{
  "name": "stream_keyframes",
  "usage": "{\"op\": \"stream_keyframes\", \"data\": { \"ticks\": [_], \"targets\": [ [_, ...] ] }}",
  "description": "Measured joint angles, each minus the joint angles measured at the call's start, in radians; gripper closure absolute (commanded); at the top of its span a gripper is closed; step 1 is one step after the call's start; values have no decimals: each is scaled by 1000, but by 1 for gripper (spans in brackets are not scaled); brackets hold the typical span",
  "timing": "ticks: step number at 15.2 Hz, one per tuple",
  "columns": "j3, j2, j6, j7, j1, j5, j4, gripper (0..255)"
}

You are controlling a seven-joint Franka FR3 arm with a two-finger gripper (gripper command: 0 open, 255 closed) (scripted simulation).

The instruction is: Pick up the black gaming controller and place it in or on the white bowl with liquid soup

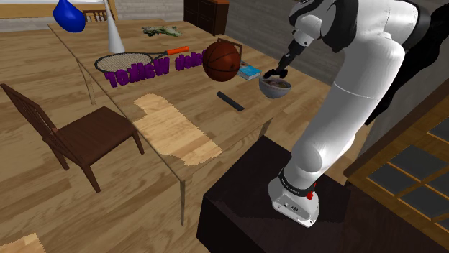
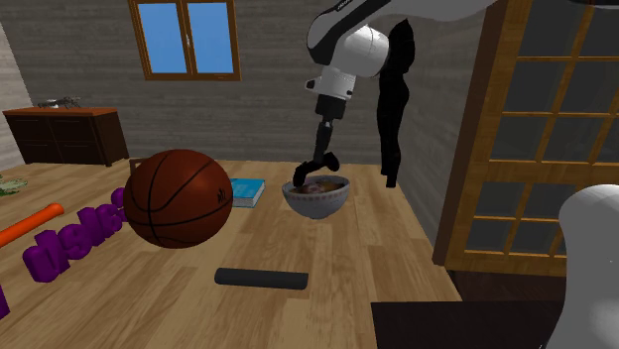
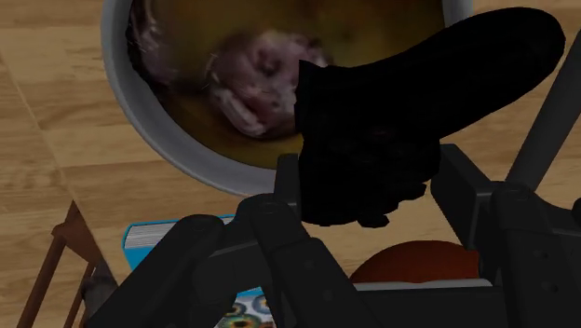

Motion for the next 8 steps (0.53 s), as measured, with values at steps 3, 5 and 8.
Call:
{"op": "stream_keyframes", "data": {
  "ticks": [3,5,8],
  "targets": [
    [2,22,27,-23,-6,22,-17,255],
    [5,31,49,-33,-7,33,-34,255],
    [9,51,78,-58,-13,56,-55,255]
  ]
}}
